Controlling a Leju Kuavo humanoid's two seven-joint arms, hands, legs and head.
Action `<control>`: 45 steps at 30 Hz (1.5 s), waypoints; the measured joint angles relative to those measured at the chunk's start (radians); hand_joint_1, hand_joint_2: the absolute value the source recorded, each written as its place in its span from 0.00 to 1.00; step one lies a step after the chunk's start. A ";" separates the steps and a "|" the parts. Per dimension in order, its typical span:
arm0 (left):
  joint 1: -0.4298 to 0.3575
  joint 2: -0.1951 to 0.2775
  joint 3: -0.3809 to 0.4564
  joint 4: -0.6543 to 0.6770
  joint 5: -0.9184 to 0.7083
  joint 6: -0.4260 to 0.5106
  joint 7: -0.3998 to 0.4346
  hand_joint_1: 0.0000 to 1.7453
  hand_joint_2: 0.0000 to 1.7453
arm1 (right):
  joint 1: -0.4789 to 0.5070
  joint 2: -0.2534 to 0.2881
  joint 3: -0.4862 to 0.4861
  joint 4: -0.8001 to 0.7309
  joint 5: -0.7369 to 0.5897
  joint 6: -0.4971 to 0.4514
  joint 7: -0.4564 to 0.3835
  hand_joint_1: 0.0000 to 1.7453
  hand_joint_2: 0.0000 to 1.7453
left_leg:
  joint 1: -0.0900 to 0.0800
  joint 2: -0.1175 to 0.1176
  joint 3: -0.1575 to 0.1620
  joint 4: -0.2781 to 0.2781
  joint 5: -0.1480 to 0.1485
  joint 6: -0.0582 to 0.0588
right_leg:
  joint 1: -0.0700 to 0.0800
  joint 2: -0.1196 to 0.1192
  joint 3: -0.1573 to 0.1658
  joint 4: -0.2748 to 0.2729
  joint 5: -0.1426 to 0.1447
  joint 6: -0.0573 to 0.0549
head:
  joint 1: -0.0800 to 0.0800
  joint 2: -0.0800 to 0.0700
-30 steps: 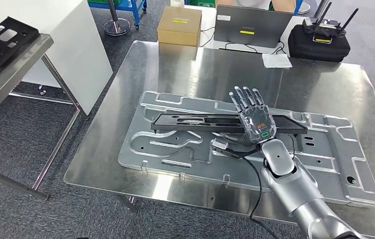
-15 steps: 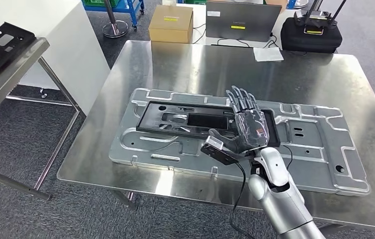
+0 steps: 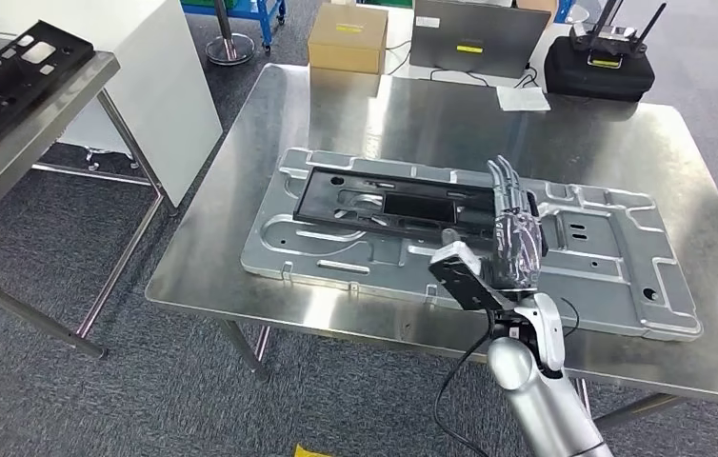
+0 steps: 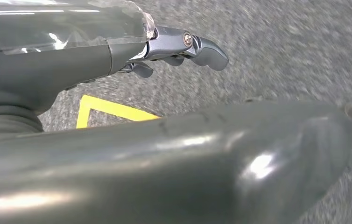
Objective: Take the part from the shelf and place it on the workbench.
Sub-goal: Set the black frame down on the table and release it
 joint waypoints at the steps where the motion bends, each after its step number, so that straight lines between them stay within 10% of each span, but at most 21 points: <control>1: 0.002 0.000 0.002 0.000 0.003 0.000 -0.001 0.00 0.00 | 0.031 0.011 -0.001 -0.036 -0.069 -0.005 -0.027 0.00 0.00 | -0.001 0.000 -0.014 0.003 0.007 -0.001 | 0.000 0.000 0.007 0.033 -0.004 0.000 | 0.000 0.000; 4: 0.006 -0.003 0.011 0.000 0.015 0.004 -0.004 0.00 0.00 | 0.117 0.033 0.000 -0.142 -0.229 0.015 -0.097 0.00 0.00 | -0.002 -0.001 -0.050 0.019 0.023 -0.008 | 0.003 0.000 0.132 -0.081 0.042 -0.009 | 0.000 0.000; 7: 0.008 -0.008 0.026 0.000 0.030 0.011 -0.007 0.00 0.00 | 0.208 0.046 0.004 -0.240 -0.348 0.056 -0.164 0.00 0.00 | -0.003 -0.003 -0.065 0.031 0.034 -0.022 | 0.013 0.000 0.250 -0.249 0.029 -0.024 | 0.000 0.000; 10: 0.013 -0.010 0.041 0.000 0.045 0.018 -0.008 0.00 0.00 | 0.310 0.057 0.006 -0.307 -0.409 0.086 -0.221 0.00 0.00 | -0.003 -0.005 -0.070 0.033 0.038 -0.041 | 0.010 -0.003 0.245 -0.267 0.045 -0.040 | 0.004 0.000; 12: 0.017 -0.010 0.051 0.000 0.050 0.020 -0.008 0.00 0.00 | 0.362 0.065 0.007 -0.338 -0.426 0.095 -0.242 0.00 0.00 | 0.000 -0.005 -0.091 0.085 -0.027 -0.052 | 0.003 -0.006 0.224 -0.272 0.067 -0.055 | -0.001 0.000; 14: 0.018 -0.012 0.055 0.000 0.052 0.021 -0.008 0.00 0.00 | 0.396 0.072 0.007 -0.359 -0.434 0.102 -0.251 0.00 0.50 | 0.007 -0.005 -0.117 0.199 -0.128 -0.063 | 0.004 -0.006 0.197 -0.271 0.088 -0.061 | -0.007 0.000; 16: 0.018 -0.013 0.060 0.000 0.058 0.025 -0.008 0.00 0.00 | 0.429 0.076 0.006 -0.373 -0.466 0.120 -0.276 0.00 1.00 | 0.011 -0.005 -0.121 0.291 -0.161 -0.071 | 0.005 -0.008 0.170 -0.268 0.108 -0.057 | -0.008 0.000; 19: 0.017 -0.013 0.072 0.000 0.069 0.034 -0.007 0.00 0.00 | 0.500 0.094 -0.015 -0.392 -0.612 0.211 -0.368 0.00 1.00 | 0.012 -0.005 -0.018 0.209 -0.089 -0.071 | 0.004 -0.011 0.127 -0.256 0.136 -0.048 | -0.008 0.000; 22: 0.016 -0.014 0.080 0.000 0.075 0.037 -0.007 0.00 0.00 | 0.560 0.125 -0.078 -0.399 -0.776 0.393 -0.444 0.00 1.00 | 0.006 -0.007 0.115 0.015 -0.098 -0.054 | 0.006 -0.010 0.105 -0.249 0.162 -0.032 | -0.008 0.000; 23: 0.017 -0.015 0.083 0.000 0.077 0.038 -0.007 0.00 0.00 | 0.574 0.135 -0.103 -0.399 -0.806 0.446 -0.459 0.00 0.75 | 0.002 -0.007 0.124 -0.008 -0.104 -0.046 | 0.006 -0.010 0.105 -0.252 0.173 -0.025 | -0.009 0.000; 26: 0.017 -0.021 0.093 0.000 0.082 0.039 -0.006 0.00 0.00 | 0.606 0.162 -0.167 -0.398 -0.833 0.521 -0.475 0.00 0.00 | 0.002 0.000 0.098 -0.016 -0.069 -0.018 | 0.002 -0.005 0.097 -0.249 0.169 -0.007 | -0.012 0.000; 30: 0.016 -0.027 0.102 0.000 0.092 0.043 -0.003 0.00 0.00 | 0.634 0.217 -0.283 -0.380 -0.915 0.669 -0.480 0.00 0.00 | 0.000 0.008 0.030 -0.017 -0.011 0.001 | 0.001 -0.001 0.053 -0.043 -0.027 0.000 | -0.009 0.000; 32: 0.017 -0.033 0.109 0.000 0.101 0.049 -0.001 0.00 0.00 | 0.640 0.256 -0.385 -0.340 -0.955 0.783 -0.479 0.00 0.00 | -0.004 0.010 -0.008 -0.011 0.016 0.001 | 0.002 -0.001 0.068 0.030 -0.021 0.000 | -0.009 0.000; 34: 0.018 -0.040 0.118 0.000 0.108 0.054 0.001 0.00 0.00 | 0.639 0.287 -0.495 -0.277 -0.971 0.855 -0.479 0.00 0.00 | -0.007 0.009 -0.046 0.000 0.038 -0.002 | 0.005 -0.001 0.145 -0.024 0.037 -0.008 | -0.009 0.000; 37: 0.016 -0.053 0.127 0.000 0.116 0.059 0.002 0.00 0.00 | 0.616 0.316 -0.648 -0.155 -0.907 0.855 -0.497 0.00 0.00 | -0.011 0.003 -0.081 0.016 0.066 -0.013 | 0.016 0.003 0.314 -0.246 0.009 -0.030 | -0.010 0.000; 40: 0.016 -0.059 0.135 0.000 0.119 0.065 0.003 0.00 0.00 | 0.572 0.335 -0.805 -0.002 -0.709 0.782 -0.531 0.00 0.00 | -0.008 -0.002 -0.091 0.013 0.093 -0.030 | 0.020 -0.006 0.334 -0.309 0.002 -0.040 | -0.008 0.000; 42: 0.019 -0.059 0.140 0.000 0.120 0.068 0.004 0.00 0.00 | 0.536 0.345 -0.913 0.108 -0.543 0.714 -0.554 0.00 0.00 | -0.005 -0.005 -0.108 0.046 0.045 -0.041 | 0.013 -0.017 0.311 -0.314 0.029 -0.052 | -0.009 0.000; 45: 0.022 -0.060 0.146 0.000 0.120 0.068 0.004 0.00 0.00 | 0.478 0.350 -1.057 0.280 -0.334 0.584 -0.567 0.00 0.00 | 0.006 -0.005 -0.146 0.211 -0.106 -0.061 | 0.010 -0.034 0.261 -0.311 0.069 -0.059 | -0.016 0.000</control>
